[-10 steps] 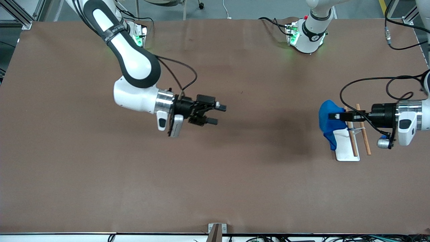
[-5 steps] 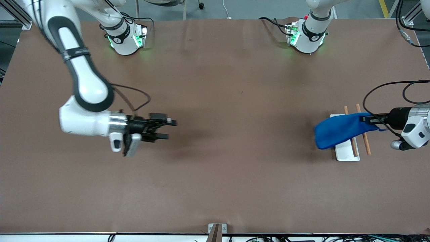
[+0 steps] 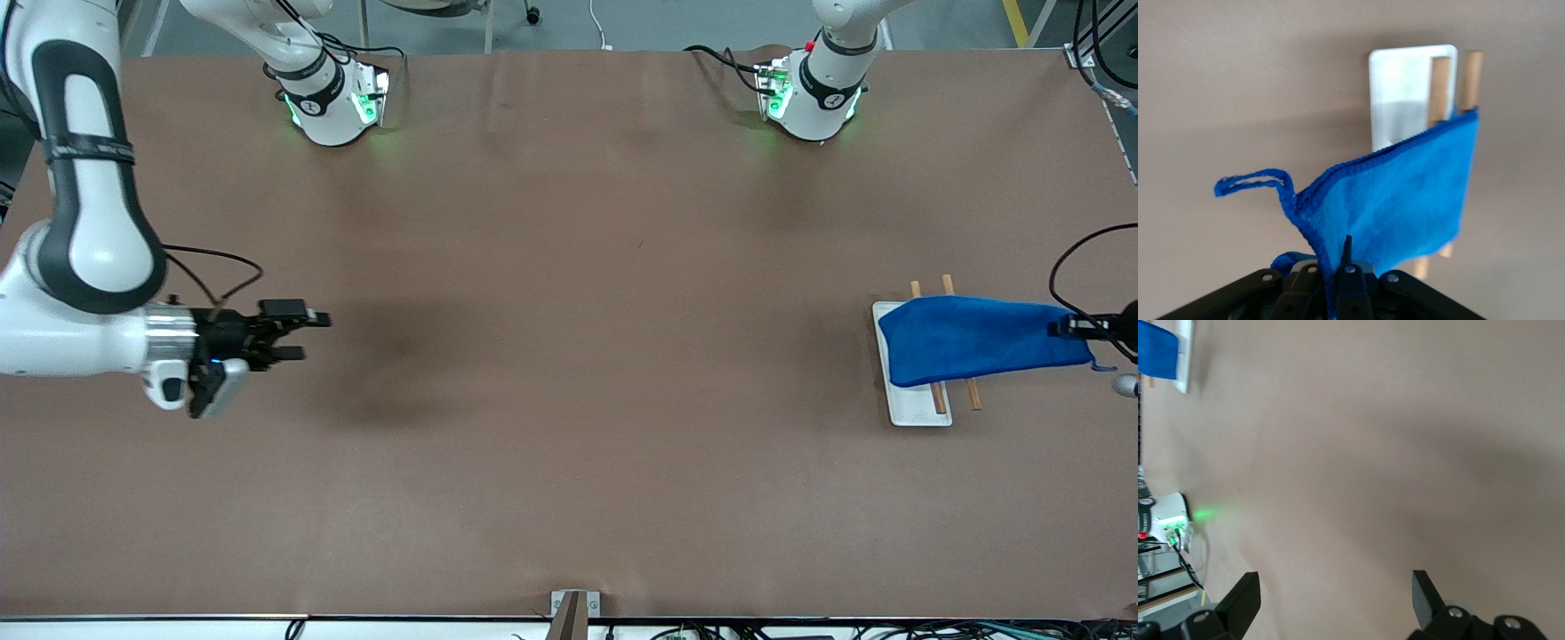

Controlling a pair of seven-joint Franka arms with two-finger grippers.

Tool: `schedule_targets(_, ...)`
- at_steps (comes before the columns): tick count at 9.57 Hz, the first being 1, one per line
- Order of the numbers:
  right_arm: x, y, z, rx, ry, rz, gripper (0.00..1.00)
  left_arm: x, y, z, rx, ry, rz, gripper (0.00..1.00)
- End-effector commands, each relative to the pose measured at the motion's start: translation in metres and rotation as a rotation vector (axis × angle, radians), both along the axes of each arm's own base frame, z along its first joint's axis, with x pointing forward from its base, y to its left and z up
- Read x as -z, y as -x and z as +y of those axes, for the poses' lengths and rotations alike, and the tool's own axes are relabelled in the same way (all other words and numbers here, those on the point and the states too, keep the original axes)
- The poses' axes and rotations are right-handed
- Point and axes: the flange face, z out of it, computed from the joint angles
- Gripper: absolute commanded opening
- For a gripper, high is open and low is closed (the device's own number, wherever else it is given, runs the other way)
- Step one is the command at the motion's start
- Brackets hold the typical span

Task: Right arm passes towel to left arm to hang

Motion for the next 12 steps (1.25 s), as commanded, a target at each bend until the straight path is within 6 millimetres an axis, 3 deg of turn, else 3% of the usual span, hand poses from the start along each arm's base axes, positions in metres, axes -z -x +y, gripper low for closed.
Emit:
schedule_targets(1,-0.058,0.016,-0.010,0.118,0.183,0.020,1.00,0.026,-0.010,0.004,0.021,-0.008,-0.002,0.00)
schedule_targets(5,-0.146,0.029,-0.034,0.312,0.519,-0.056,1.00,0.029,-0.015,-0.009,-0.046,-0.016,0.003,0.00)
schedule_targets(7,-0.190,0.047,-0.041,0.474,0.580,-0.078,1.00,0.041,-0.015,-0.010,-0.062,-0.013,0.021,0.00)
schedule_targets(9,-0.223,0.062,-0.056,0.505,0.576,-0.099,1.00,0.052,-0.014,-0.008,-0.072,-0.011,0.037,0.04)
schedule_targets(10,-0.244,0.064,-0.081,0.525,0.589,-0.133,1.00,0.061,-0.013,-0.007,-0.084,0.001,0.047,0.13)
schedule_targets(11,-0.259,0.066,-0.101,0.551,0.632,-0.156,1.00,0.063,-0.013,-0.006,-0.106,0.011,0.049,0.44)
schedule_targets(12,-0.269,0.071,-0.105,0.560,0.651,-0.160,1.00,0.060,-0.012,-0.005,-0.109,0.006,0.045,0.99)
